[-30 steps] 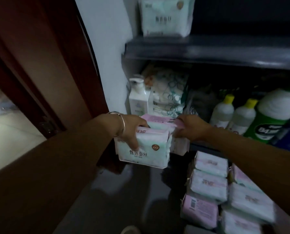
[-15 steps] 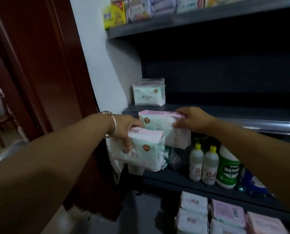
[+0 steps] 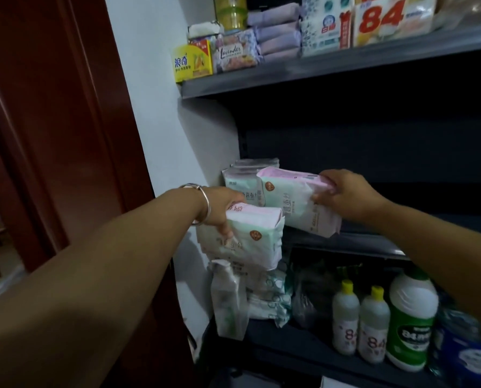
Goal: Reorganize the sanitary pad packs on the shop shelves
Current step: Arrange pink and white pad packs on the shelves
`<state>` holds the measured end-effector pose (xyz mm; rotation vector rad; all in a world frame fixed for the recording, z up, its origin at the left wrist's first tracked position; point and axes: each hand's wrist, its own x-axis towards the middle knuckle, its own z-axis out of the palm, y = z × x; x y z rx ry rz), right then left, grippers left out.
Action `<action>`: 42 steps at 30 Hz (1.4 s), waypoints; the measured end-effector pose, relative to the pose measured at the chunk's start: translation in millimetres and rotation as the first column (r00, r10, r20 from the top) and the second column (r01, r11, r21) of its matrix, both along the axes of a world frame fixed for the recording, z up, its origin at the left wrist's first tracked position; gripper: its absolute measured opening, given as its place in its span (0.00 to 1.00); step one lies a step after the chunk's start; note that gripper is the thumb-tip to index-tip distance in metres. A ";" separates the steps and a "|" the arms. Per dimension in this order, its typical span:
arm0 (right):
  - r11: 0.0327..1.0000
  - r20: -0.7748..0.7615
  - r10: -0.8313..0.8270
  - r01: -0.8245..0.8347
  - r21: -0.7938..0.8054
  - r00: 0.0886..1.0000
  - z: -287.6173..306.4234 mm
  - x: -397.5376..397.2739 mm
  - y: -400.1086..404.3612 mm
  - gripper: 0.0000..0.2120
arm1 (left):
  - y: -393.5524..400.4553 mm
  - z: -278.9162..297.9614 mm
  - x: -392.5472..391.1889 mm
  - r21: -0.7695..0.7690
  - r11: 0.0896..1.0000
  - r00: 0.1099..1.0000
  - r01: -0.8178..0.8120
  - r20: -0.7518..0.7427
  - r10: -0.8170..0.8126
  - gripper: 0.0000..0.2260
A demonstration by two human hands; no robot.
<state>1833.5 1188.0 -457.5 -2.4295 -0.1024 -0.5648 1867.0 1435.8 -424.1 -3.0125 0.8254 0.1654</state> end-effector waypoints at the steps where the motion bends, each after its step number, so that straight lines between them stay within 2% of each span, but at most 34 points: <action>1: 1.000 0.009 -0.017 0.017 0.003 1.000 2.5 7.2 -2.4 0.12 | -1.9 2.1 9.2 0.002 1.000 1.000 -0.002 0.012 0.002 0.28; 11: 0.993 0.026 -0.115 0.115 -0.008 0.993 13.9 63.5 -27.4 0.23 | -22.9 20.4 97.5 0.021 1.000 0.996 -0.016 0.092 0.014 0.26; 16: 0.991 0.012 -0.129 0.128 0.023 0.992 15.7 76.6 -28.3 0.23 | -29.1 18.2 122.8 0.081 0.997 0.995 -0.012 0.102 0.004 0.25; 28: 0.994 0.011 -0.113 0.113 0.007 0.994 22.7 80.9 -29.3 0.21 | -26.4 -0.3 153.0 0.243 0.966 0.969 -0.082 0.246 0.020 0.30; 32: 0.994 -0.004 -0.106 0.106 0.024 0.994 24.1 78.5 -28.0 0.23 | -30.7 -6.3 157.3 0.249 0.966 0.963 -0.074 0.271 0.004 0.32; 35: 0.994 -0.017 -0.088 0.089 0.069 0.996 26.3 72.9 -26.9 0.23 | -38.5 -2.8 154.0 0.171 0.985 0.978 -0.035 0.206 -0.001 0.41; 37: 0.992 -0.026 -0.073 0.075 0.104 0.997 27.6 66.9 -27.3 0.22 | -46.5 1.9 144.5 0.047 0.999 0.988 0.005 0.153 -0.012 0.44; 39: 0.986 -0.042 -0.053 0.059 0.155 0.998 28.3 59.9 -28.6 0.22 | -56.2 5.7 129.3 -0.152 0.987 0.996 0.060 0.080 -0.048 0.41; 42: 0.969 -0.061 -0.024 0.038 0.244 0.998 27.3 47.6 -32.7 0.17 | -68.8 7.3 109.0 -0.443 0.895 0.997 0.060 -0.018 -0.075 0.31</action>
